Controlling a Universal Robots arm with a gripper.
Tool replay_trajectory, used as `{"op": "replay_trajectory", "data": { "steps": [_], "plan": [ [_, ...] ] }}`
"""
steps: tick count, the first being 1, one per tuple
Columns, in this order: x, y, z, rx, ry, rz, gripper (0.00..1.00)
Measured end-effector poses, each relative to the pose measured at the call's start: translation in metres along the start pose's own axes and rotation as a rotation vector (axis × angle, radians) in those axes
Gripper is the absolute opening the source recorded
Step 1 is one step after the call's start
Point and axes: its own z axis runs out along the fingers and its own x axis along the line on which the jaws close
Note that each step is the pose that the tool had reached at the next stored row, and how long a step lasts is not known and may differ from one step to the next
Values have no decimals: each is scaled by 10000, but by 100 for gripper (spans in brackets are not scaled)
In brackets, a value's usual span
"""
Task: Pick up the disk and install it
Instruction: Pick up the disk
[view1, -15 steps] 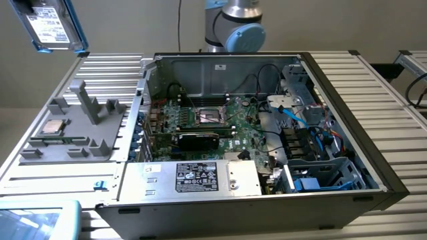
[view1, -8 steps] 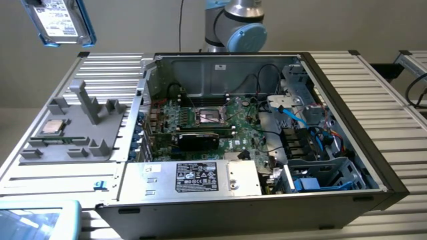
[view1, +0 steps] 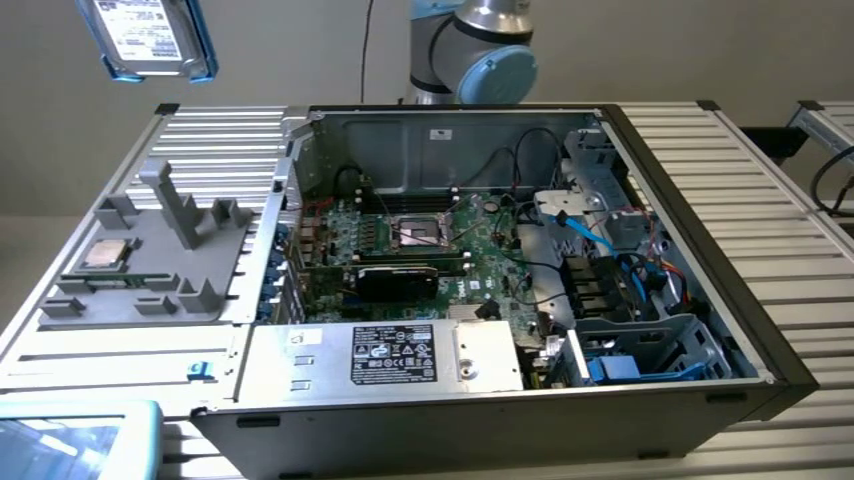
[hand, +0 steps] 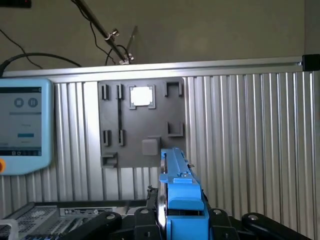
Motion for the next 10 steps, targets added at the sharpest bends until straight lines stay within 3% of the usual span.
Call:
{"op": "replay_trajectory", "data": {
  "steps": [10],
  "plan": [
    [45,-459,-152,-11,0,0,37]
  ]
}}
